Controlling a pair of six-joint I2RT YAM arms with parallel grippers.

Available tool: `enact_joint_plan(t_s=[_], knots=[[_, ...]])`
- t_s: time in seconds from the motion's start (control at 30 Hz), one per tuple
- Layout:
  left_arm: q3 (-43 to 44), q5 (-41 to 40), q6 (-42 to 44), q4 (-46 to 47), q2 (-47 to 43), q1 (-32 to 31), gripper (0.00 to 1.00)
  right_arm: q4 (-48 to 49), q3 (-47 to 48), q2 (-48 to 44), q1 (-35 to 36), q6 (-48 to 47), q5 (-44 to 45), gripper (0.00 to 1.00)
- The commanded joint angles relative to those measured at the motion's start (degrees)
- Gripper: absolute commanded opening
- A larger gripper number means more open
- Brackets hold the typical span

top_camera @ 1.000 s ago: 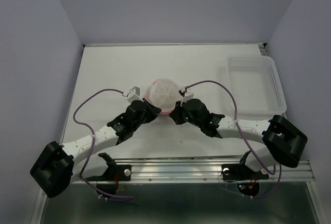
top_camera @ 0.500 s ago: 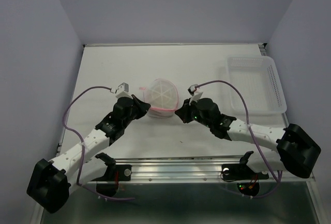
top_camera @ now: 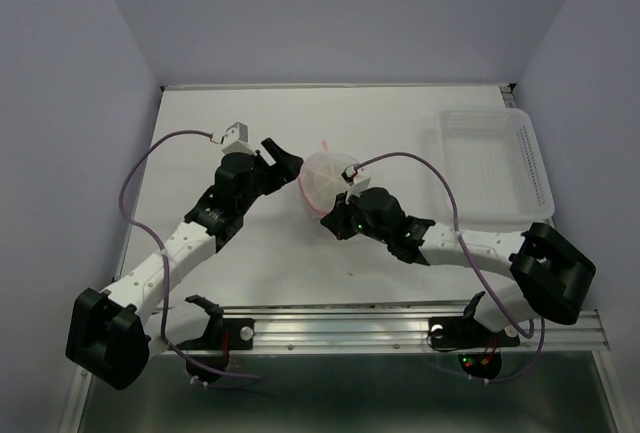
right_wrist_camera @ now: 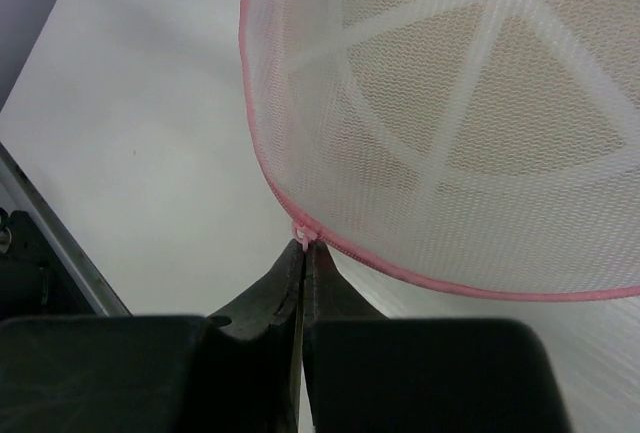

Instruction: Unzip the laundry bag and remove the bra

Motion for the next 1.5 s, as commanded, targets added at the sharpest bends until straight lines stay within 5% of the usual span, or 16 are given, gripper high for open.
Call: enact_joint_plan(t_s=[0.0,0.2,0.43,0.53,0.63,0.8,1.2,1.43,1.47], knots=[[-5.39,1.84,-3.39,-0.03,-7.19,-0.70,0.91,3.75,3.52,1.47,0.67,2.59,3.16,0.01],[-14.02,-0.53,-10.87,0.32,-12.32,-6.14,0.88,4.72,5.45,4.37,0.67,3.47,3.79,0.01],[-11.84,-1.41,-11.49,5.33,-3.81,-10.64,0.81,5.34,6.07,6.22,0.67,4.70,2.82,0.01],[-10.43,-1.41,-11.75,6.91,0.15,-11.08,0.68,5.34,5.46,5.52,0.67,4.79,3.08,0.01],[-10.69,-1.85,-12.37,8.85,1.57,-11.34,0.37,5.25,4.32,4.29,0.67,4.53,4.13,0.01],[-10.87,-3.61,-11.76,7.01,0.70,-11.34,0.01,4.46,2.56,2.18,0.67,3.74,6.33,0.01],[-11.31,-6.60,-2.89,-4.24,-8.97,-3.09,0.00,-2.83,-2.81,-9.85,-3.37,-2.05,15.21,0.01],[-4.11,-3.26,3.01,-3.37,-3.46,0.35,0.00,-3.10,-0.70,-8.56,-3.38,-2.68,5.39,0.01],[-2.71,-2.74,3.45,-3.45,-2.39,0.35,0.07,-2.66,-0.52,-7.85,-3.38,-2.33,4.41,0.01]])
